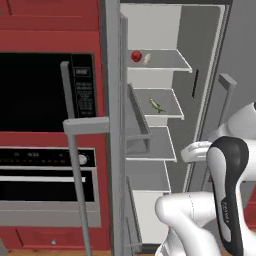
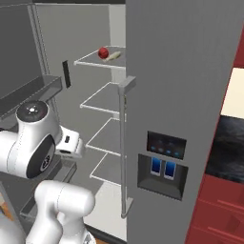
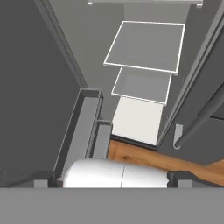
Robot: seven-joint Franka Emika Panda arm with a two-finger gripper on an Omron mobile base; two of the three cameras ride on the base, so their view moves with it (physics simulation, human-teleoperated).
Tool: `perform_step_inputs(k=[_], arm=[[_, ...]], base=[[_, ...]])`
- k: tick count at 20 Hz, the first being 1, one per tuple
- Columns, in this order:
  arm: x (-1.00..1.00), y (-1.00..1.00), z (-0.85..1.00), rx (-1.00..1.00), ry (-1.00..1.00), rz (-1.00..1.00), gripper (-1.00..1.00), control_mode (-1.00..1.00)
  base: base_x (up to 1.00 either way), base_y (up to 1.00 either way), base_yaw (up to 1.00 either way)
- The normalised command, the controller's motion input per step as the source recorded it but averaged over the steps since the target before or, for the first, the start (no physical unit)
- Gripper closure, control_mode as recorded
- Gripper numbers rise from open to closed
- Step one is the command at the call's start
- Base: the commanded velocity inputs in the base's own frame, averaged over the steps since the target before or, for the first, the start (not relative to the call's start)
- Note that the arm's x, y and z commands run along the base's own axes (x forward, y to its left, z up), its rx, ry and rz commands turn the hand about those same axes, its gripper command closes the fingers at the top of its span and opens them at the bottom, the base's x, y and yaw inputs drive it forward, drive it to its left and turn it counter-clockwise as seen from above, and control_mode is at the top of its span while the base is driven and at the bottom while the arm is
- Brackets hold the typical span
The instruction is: Place one bell pepper and one fish in each tupperware on the nearby counter, to pack two identical lunches.
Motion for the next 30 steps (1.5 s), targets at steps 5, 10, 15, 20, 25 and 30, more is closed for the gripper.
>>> perform_step_inputs(k=[5, 10, 15, 20, 25, 30], arm=[[0.00, 0.00, 0.00, 0.00, 0.00, 0.00, -1.00, 1.00], [0.00, 0.00, 0.00, 0.00, 0.00, 0.00, -1.00, 1.00], [0.16, 0.11, 0.00, 0.00, -0.01, 0.00, -1.00, -1.00], [0.38, 0.31, 0.23, 0.00, -0.20, 0.00, -1.00, -1.00], [0.55, 0.11, 0.36, -0.01, -0.12, -0.01, -1.00, -1.00], [0.45, 0.00, 0.09, -0.03, 0.00, -0.06, -1.00, -1.00]], base=[[0.00, -0.49, 0.01], [0.13, -0.15, 0.01], [0.05, 0.00, 0.00], [0.00, 0.00, 0.00], [0.00, 0.00, 0.00], [0.00, 0.00, 0.00]])
